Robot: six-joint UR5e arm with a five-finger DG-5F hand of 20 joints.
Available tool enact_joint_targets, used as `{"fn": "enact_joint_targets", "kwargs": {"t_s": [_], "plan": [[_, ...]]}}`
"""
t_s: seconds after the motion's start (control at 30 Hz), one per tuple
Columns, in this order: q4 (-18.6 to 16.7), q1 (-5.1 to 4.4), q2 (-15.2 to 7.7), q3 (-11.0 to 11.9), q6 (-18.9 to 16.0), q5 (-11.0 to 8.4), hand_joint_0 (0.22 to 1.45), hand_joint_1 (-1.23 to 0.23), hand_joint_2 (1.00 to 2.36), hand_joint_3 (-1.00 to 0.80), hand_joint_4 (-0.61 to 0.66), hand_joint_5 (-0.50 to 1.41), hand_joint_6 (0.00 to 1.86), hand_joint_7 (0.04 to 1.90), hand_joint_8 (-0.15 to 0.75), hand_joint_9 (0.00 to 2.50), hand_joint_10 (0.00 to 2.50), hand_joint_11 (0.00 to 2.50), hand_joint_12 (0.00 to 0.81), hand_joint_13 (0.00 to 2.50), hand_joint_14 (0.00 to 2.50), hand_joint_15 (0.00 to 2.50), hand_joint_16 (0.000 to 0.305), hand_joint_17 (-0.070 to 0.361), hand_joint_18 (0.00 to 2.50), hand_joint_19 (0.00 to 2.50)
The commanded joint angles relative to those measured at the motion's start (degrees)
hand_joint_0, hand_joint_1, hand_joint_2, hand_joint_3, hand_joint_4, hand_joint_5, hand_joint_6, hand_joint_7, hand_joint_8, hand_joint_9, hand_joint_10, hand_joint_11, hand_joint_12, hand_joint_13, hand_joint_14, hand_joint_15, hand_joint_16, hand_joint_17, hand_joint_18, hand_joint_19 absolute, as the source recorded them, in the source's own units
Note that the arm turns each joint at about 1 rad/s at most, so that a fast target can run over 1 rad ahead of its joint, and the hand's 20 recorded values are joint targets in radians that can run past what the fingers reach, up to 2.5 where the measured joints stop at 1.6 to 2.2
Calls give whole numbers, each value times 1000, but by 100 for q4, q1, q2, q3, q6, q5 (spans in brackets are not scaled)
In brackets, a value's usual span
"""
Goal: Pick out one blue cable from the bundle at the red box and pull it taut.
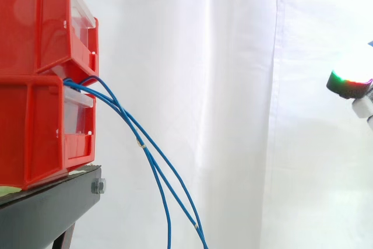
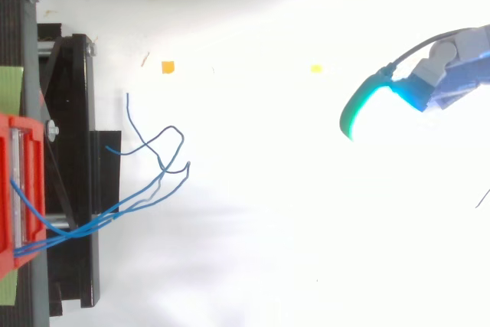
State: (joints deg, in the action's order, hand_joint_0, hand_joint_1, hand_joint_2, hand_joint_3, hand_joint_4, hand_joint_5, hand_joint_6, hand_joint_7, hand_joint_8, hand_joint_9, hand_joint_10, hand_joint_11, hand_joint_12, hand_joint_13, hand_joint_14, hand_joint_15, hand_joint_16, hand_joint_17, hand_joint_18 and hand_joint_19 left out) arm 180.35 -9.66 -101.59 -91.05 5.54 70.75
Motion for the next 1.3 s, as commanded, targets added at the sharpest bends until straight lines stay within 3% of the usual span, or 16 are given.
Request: {"fn": "enact_joint_targets", "kwargs": {"t_s": [0.0, 0.2, 1.1, 1.27], "plan": [[0, 0, 7, 0, 0, 0, 552, -549, 1005, -439, 312, -177, 502, 712, 341, 727, 7, 147, 456, 543, 6, 165, 69, 154, 563, 535], [0, 0, 7, 0, 0, 0, 562, -571, 1003, -449, 256, -173, 502, 736, 294, 804, 9, 236, 394, 527, 8, 175, 60, 135, 440, 504], [79, 8, -2, 0, 9, -9, 588, -579, 1004, -436, 268, -172, 502, 724, 296, 766, 10, 264, 397, 491, 7, 173, 60, 134, 366, 499], [-79, -9, -10, 0, 536, -158, 589, -577, 1004, -439, 275, -169, 502, 728, 300, 768, 10, 261, 398, 496, 7, 181, 60, 134, 369, 496]]}}
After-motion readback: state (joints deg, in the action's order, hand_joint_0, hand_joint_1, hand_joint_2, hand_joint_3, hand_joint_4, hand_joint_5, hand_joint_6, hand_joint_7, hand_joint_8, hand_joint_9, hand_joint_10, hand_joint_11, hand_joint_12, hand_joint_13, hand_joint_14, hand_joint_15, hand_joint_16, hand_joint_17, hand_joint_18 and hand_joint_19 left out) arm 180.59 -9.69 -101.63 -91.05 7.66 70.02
